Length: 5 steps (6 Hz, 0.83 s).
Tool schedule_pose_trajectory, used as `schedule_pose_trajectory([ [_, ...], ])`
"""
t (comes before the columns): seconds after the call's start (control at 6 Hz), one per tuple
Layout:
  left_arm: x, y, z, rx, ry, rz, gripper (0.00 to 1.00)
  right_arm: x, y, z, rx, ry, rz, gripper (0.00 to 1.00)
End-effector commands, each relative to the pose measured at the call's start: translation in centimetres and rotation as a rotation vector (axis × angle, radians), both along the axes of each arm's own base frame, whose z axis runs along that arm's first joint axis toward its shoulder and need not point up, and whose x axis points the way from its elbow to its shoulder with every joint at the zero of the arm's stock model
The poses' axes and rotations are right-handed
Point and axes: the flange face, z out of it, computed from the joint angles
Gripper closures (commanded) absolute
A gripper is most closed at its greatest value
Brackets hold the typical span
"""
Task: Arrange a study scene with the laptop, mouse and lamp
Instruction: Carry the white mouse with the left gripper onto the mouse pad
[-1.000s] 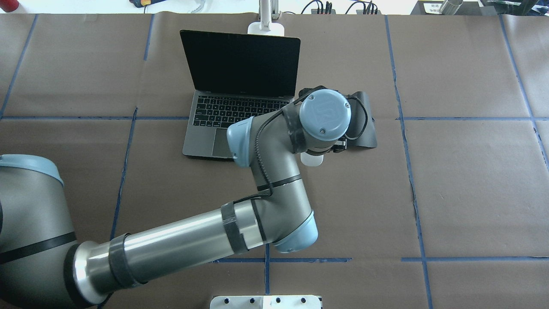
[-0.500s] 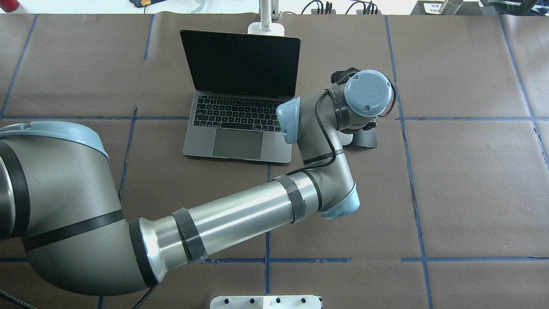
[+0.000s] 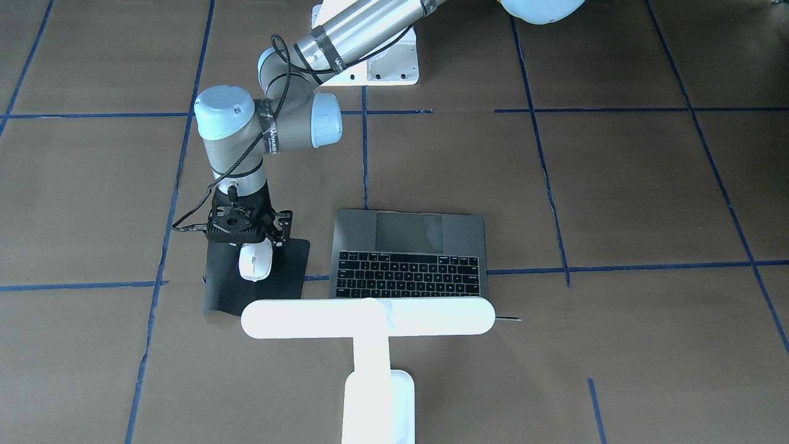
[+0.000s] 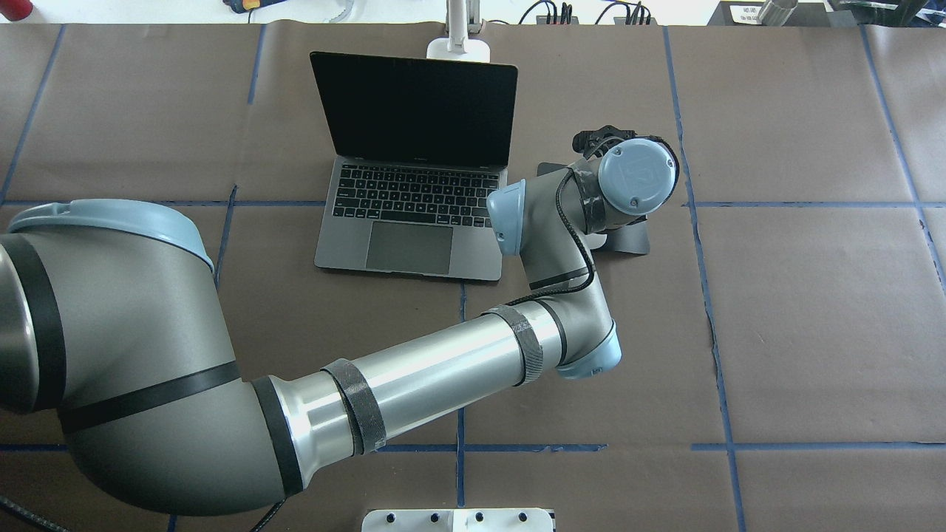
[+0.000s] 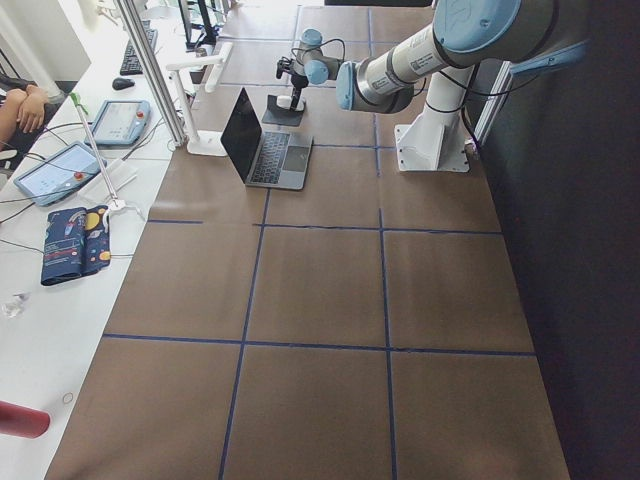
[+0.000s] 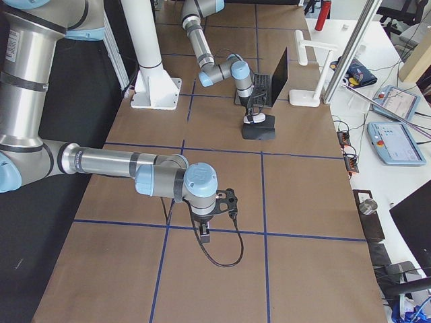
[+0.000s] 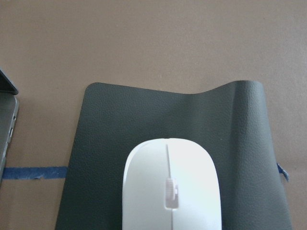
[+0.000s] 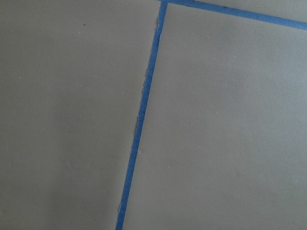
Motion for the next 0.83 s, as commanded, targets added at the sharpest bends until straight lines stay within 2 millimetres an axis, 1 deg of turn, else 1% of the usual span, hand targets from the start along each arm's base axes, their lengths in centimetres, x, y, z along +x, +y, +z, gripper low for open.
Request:
schedule_pose_trajectory([
  [0.0, 0.9, 1.2, 0.1, 0.002, 0.001, 0.014, 0.37, 0.0, 0.0, 0.0, -0.001, 0.000, 0.000, 0.00],
  [0.17, 1.7, 2.6, -0.3, 0.009, 0.017, 0.031, 0.34, 0.0, 0.0, 0.0, 0.000, 0.000, -0.001, 0.00],
  [0.33, 2.0, 3.2, -0.6, 0.015, 0.031, 0.039, 0.31, 0.0, 0.0, 0.0, 0.000, 0.000, -0.001, 0.00],
  [0.5, 2.0, 3.2, -0.6, 0.016, 0.031, 0.038, 0.20, 0.0, 0.1, 0.1, -0.001, -0.001, -0.001, 0.00],
  [0.67, 2.0, 3.2, -0.8, 0.016, 0.032, 0.039, 0.16, 0.0, 0.1, 0.1, -0.001, -0.001, -0.001, 0.00],
])
